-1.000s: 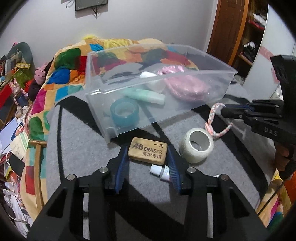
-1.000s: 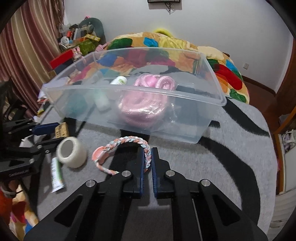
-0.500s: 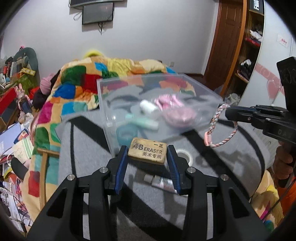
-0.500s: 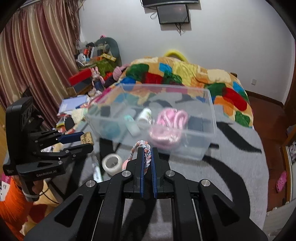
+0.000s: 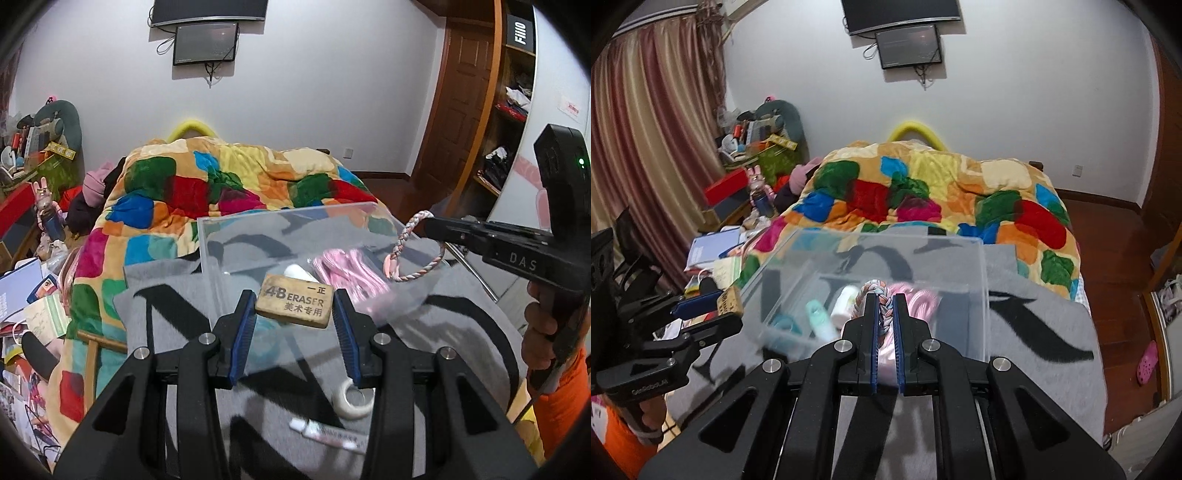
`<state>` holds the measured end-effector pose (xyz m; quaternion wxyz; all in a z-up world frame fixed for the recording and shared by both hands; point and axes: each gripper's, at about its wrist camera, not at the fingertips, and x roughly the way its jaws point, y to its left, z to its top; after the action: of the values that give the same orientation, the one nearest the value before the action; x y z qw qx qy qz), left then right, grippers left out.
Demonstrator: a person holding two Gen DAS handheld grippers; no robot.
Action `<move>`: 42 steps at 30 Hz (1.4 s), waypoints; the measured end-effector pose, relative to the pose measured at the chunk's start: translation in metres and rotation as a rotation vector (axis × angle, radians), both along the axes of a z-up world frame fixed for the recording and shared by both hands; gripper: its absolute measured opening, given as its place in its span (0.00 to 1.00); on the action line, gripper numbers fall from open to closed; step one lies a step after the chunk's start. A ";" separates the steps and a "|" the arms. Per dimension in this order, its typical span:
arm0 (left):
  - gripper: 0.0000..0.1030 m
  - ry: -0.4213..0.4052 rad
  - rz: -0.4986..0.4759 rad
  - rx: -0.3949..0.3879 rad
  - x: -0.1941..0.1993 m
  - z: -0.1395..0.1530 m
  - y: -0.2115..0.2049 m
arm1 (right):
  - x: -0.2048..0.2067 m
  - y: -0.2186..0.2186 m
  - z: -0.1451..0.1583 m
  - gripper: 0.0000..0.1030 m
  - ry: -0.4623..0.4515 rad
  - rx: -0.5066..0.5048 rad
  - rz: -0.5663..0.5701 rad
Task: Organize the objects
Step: 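Drop the eraser and braided rope ring into the clear box, opening both tools, then grasp the white toothpaste tube with the left tool while the right tool grasps the white tape roll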
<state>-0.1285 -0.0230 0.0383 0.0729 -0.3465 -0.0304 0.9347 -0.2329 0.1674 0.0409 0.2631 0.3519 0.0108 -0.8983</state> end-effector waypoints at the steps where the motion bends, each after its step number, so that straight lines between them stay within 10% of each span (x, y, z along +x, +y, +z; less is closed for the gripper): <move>1: 0.41 -0.009 0.003 -0.005 -0.006 -0.002 0.000 | -0.005 -0.002 -0.001 0.06 0.001 0.009 -0.013; 11: 0.41 -0.112 0.007 -0.048 -0.040 -0.033 0.004 | -0.028 -0.018 -0.043 0.11 -0.100 0.116 0.007; 16: 0.42 -0.109 0.005 -0.040 -0.037 -0.033 0.004 | -0.015 -0.008 -0.044 0.38 -0.063 0.153 0.007; 20: 0.43 -0.098 0.004 -0.043 -0.030 -0.027 0.005 | -0.003 0.002 -0.037 0.39 -0.051 0.127 0.024; 31: 0.86 -0.053 0.016 -0.075 0.015 -0.021 0.008 | 0.039 -0.003 -0.035 0.46 -0.043 0.061 0.136; 42: 0.87 -0.147 0.034 -0.077 0.053 -0.053 -0.009 | 0.060 -0.052 -0.084 0.47 -0.158 0.109 0.265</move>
<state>-0.0759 -0.0322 -0.0143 0.0412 -0.4161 -0.0057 0.9084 -0.1733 0.1153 -0.0434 0.3598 0.4306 0.0851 -0.8233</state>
